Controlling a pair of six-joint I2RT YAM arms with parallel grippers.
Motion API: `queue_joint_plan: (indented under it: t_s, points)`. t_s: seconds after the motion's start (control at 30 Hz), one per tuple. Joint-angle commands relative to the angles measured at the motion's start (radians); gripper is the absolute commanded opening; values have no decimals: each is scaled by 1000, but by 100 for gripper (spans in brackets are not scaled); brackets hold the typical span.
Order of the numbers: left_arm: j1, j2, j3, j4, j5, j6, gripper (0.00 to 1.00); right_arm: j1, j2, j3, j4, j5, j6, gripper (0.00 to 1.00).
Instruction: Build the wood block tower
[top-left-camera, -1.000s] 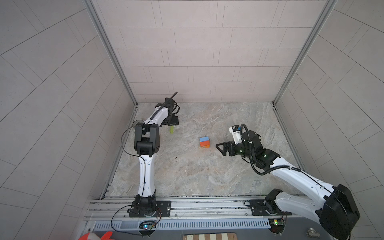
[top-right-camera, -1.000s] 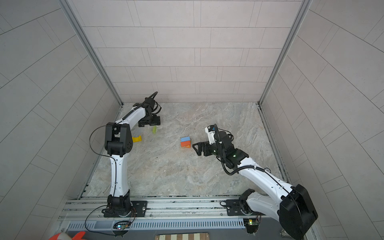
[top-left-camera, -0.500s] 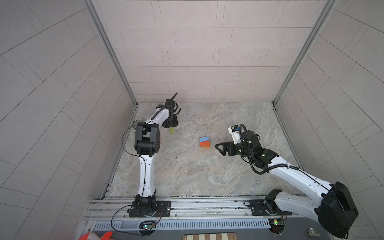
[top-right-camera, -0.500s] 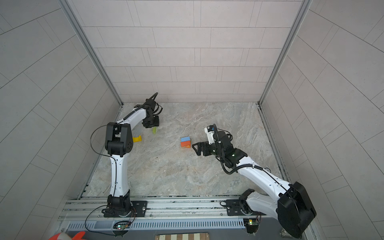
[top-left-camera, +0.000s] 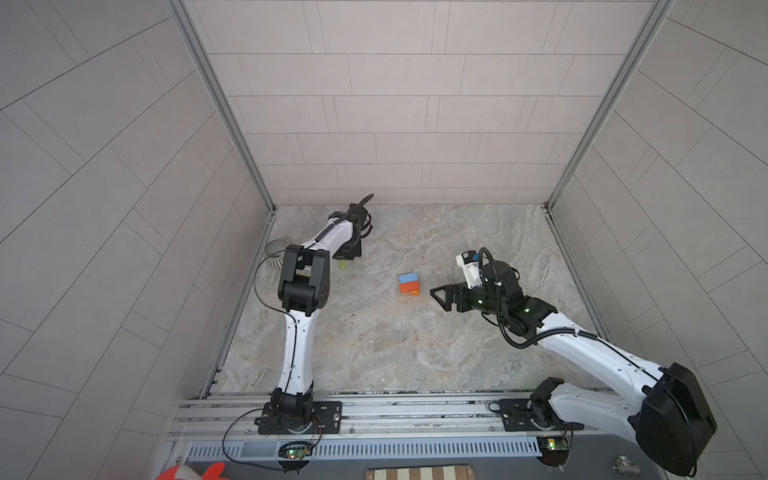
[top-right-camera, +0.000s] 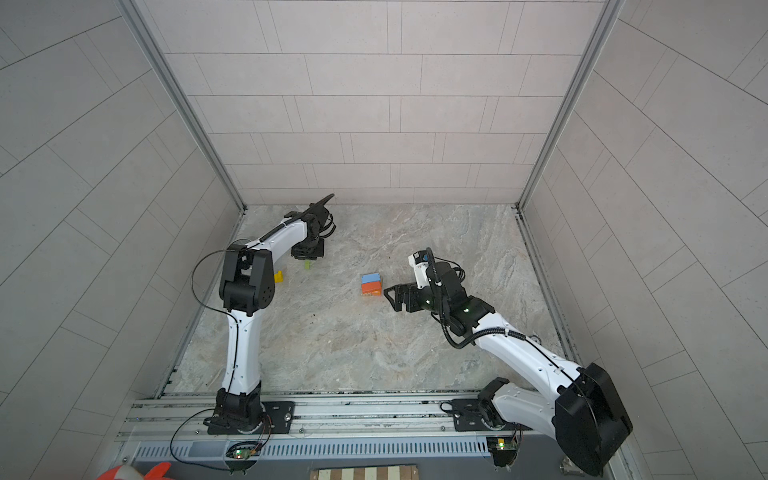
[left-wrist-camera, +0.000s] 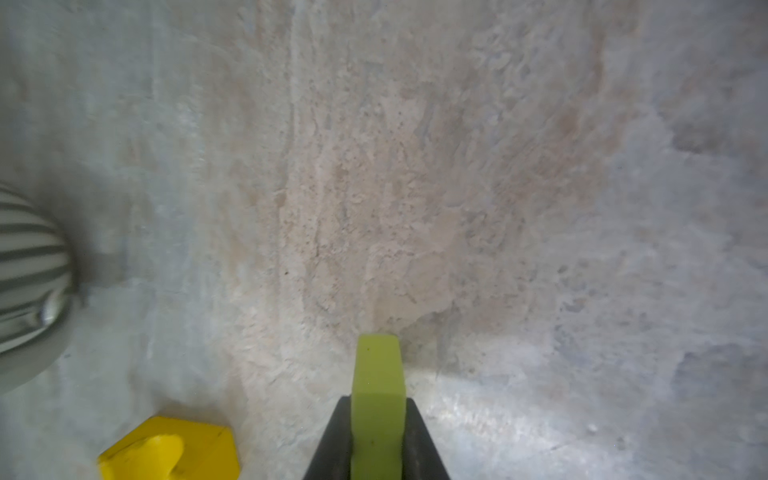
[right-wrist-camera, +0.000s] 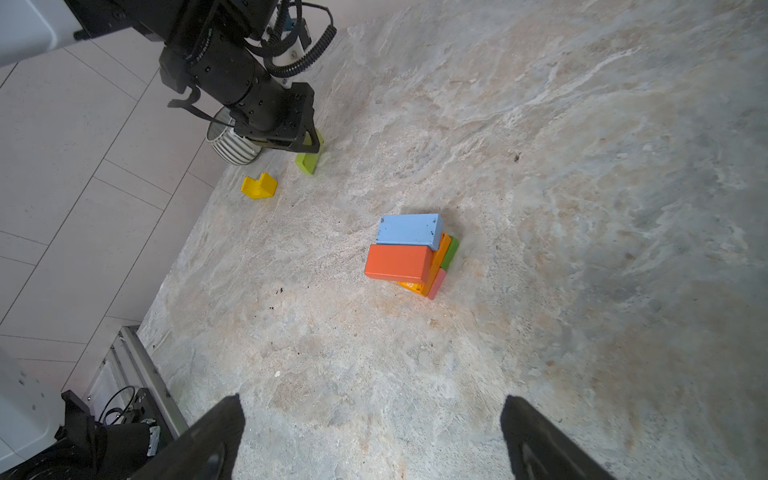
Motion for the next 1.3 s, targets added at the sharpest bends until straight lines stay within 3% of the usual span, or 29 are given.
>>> queue_joint_plan:
  t_s: [0.0,0.23,0.47,0.67,0.77,1.03,1.27]
  points:
    - [-48,-3,69,-110,-204,1,13,-1,-5,-16,19,-6,7,98]
    - [-134,55,148,-182,-342,8,19,-1,15,-11,22,-24,9,98]
    - [-187,143,261,-266,-371,-8,24,-1,24,-10,23,-27,10,98]
    - [-211,174,305,-291,-365,-13,45,-2,31,-8,22,-31,9,98]
    - [-213,168,308,-294,-354,-19,50,-3,28,-10,23,-32,9,98]
    - [-170,111,267,-274,-239,-24,56,-3,23,-11,18,-34,6,98]
    - [-56,44,205,-213,7,8,63,-3,20,-11,12,-33,4,98]
